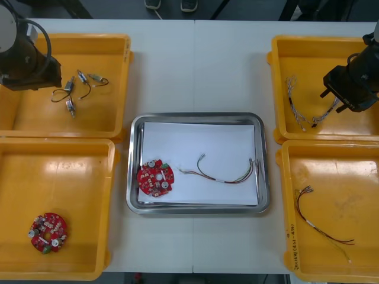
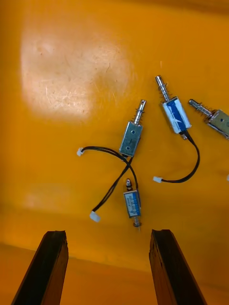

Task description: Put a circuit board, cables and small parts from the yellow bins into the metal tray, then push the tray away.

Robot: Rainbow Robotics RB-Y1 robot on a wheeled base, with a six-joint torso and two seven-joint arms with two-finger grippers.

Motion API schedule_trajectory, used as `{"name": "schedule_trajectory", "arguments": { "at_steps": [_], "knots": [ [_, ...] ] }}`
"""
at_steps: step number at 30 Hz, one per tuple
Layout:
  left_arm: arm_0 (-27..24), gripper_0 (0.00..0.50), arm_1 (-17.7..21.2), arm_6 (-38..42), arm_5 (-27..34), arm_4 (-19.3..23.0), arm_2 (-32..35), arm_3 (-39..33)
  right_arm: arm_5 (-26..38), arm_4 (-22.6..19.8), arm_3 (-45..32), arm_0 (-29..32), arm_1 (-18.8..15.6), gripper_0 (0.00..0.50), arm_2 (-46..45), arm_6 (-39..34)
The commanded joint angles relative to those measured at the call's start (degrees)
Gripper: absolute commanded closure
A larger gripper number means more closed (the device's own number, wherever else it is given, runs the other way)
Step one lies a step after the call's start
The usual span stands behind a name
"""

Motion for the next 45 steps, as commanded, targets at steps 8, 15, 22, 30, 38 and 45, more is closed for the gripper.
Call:
{"name": "schedule_trajectory", "arguments": {
  "at_steps": [8, 15, 22, 30, 38, 45],
  "knots": [
    [-6.8, 0.0, 1.7, -14.7, -8.1, 1.6, -0.3, 10.1, -3.3, 0.4, -0.5, 1.9, 0.5, 0.0, 1.5, -2.5],
    [-9.3, 0.0, -0.1, -15.2, -14.9, 1.8, -3.1, 15.9, -4.3, -0.1, -0.5, 3.6, 1.1, 0.0, 1.6, -2.9],
    [-9.3, 0.0, -2.0, -16.2, -16.8, 1.6, -3.2, 17.1, -6.4, -0.5, -0.5, 4.9, 1.9, 0.0, 1.8, -3.4],
    [-9.3, 0.0, -4.6, -16.8, -19.6, 0.8, -3.2, 19.4, -8.6, -1.5, -0.5, 6.5, 2.3, 0.0, 2.8, -4.0],
    [-9.3, 0.0, -6.2, -17.0, -22.0, -0.4, -5.1, 21.2, -8.2, -2.0, -0.5, 6.8, 2.3, 0.0, 3.7, -4.6],
    [-9.2, 0.0, -7.0, -17.1, -25.7, -0.9, -7.7, 23.9, -7.9, -2.1, -0.5, 6.9, 2.3, 0.5, 3.7, -4.6]
  ]
}}
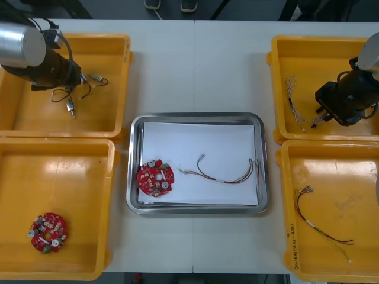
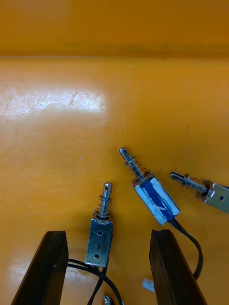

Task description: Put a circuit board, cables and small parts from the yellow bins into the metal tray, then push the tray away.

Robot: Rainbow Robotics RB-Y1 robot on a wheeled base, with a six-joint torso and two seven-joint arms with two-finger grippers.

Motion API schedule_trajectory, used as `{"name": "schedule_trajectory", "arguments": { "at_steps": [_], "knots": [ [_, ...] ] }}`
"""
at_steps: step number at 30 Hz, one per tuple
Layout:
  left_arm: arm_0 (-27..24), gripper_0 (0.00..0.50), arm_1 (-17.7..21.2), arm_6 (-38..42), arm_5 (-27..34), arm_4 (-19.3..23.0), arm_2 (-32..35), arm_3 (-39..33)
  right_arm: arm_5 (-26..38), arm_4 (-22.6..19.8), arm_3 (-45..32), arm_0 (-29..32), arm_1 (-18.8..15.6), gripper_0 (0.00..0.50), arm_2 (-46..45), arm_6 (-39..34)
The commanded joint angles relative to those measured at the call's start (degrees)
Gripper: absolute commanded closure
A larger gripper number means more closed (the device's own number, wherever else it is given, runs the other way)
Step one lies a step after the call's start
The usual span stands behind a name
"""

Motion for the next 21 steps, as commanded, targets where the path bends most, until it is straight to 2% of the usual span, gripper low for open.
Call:
{"name": "schedule_trajectory", "arguments": {
  "at_steps": [1, 15, 21],
  "knots": [
    [-2.9, 0.0, -1.0, -3.1, -1.8, -0.9, -2.0, 1.0, 0.0, -0.6, -0.3, 1.6, 0.7, 0.5, 1.5, -3.5],
    [-2.8, 0.0, -1.9, -3.6, -4.6, -0.8, -3.9, 3.5, 0.1, -0.1, -3.3, 1.6, -1.5, 0.5, 0.4, -2.0],
    [-2.8, 0.0, -2.1, -3.8, -4.9, -0.8, -3.8, 3.7, 4.7, 0.4, -8.0, 1.6, -2.8, 0.5, -1.9, -0.7]
  ]
}}
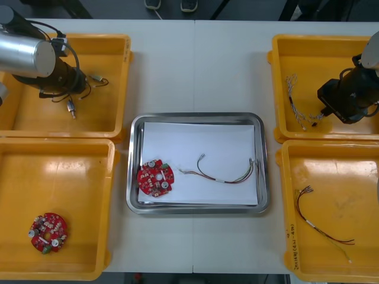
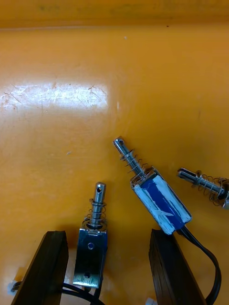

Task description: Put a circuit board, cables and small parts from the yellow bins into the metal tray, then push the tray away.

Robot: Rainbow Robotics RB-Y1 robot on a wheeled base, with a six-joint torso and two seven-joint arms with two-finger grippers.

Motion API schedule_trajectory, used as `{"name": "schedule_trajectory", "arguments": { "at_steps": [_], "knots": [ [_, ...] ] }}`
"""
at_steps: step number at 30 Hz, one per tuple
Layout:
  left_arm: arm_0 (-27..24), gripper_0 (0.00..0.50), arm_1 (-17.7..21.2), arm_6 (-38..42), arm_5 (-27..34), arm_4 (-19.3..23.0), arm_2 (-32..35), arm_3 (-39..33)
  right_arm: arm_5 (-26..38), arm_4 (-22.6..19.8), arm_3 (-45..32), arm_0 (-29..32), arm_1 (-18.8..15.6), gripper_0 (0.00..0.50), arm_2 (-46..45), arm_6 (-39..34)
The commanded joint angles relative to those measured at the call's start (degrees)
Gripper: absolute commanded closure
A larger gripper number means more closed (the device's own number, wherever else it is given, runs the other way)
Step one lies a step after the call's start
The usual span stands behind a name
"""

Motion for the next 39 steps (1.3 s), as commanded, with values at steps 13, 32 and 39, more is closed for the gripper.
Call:
{"name": "schedule_trajectory", "arguments": {
  "at_steps": [13, 32, 39],
  "knots": [
    [-1.5, 0.5, -0.4, -4.1, -2.6, -0.1, -0.5, 0.1, 19.1, 0.7, -18.9, 0.9, -4.0, 0.5, -3.5, 3.2],
    [-1.5, 0.499, 6.7, -2.7, 18.6, 0.7, 7.3, -13.8, 25.7, -5.5, -36.4, 0.9, -4.0, 0.5, -3.2, 20.0],
    [-0.9, 0.5, 8.9, -1.2, 25.9, 1.0, 9.6, -19.4, 25.7, -7.5, -42.3, 1.6, -4.8, 0.5, 0.1, 26.9]
  ]
}}
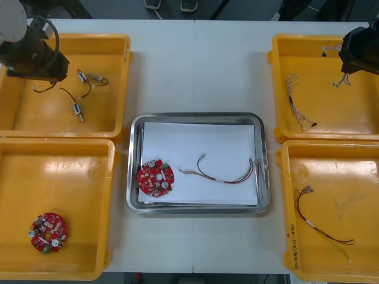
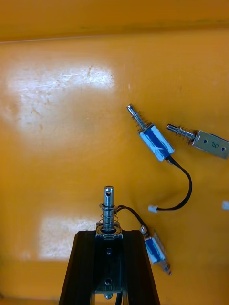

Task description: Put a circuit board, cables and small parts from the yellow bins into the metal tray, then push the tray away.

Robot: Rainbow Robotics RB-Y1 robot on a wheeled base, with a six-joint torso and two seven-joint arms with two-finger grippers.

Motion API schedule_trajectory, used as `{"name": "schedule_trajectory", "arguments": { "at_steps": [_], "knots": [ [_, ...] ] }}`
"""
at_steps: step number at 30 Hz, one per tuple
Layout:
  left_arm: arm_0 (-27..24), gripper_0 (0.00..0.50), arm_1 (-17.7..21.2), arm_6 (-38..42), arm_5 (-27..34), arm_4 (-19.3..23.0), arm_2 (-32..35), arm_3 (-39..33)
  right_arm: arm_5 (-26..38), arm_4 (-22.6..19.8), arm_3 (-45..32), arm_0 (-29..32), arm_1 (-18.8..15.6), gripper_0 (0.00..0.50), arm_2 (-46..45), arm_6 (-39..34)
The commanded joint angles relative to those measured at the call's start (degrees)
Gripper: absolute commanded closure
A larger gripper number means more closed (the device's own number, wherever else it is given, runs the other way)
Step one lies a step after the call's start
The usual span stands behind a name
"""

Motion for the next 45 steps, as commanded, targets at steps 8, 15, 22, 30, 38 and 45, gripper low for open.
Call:
{"name": "schedule_trajectory", "arguments": {
  "at_steps": [8, 15, 22, 30, 38, 45],
  "knots": [
    [2.7, 0.5, 4.4, 0.8, 8.3, 0.7, 6.3, -12.3, 0.2, -8.6, -12.1, 5.1, -5.8, 0.5, 5.3, 7.3],
    [5.1, 0.5, 4.3, 5.9, 13.0, 0.8, 6.9, -20.6, 0.2, -14.4, -13.2, 6.2, -7.1, 0.5, 5.5, 9.0],
    [8.6, 0.499, 3.6, 11.0, 17.3, 1.7, 6.9, -31.0, 0.2, -15.6, -13.6, 6.1, -9.8, 0.5, 9.0, 15.5],
    [9.6, 0.498, 0.0, 17.8, 20.0, 1.1, 5.5, -38.5, 0.2, -14.9, -13.6, 6.1, -10.2, 0.5, 10.1, 23.2],
    [9.6, 0.499, -4.0, 25.6, 20.2, -1.9, 1.1, -43.4, 0.2, -13.2, -13.6, 6.1, -10.2, 0.5, 11.9, 27.2],
    [9.6, 0.497, -7.3, 31.9, 20.1, -3.7, -3.9, -46.0, 0.2, -12.8, -13.6, 6.1, -10.2, 0.5, 12.8, 28.3]
  ]
}}
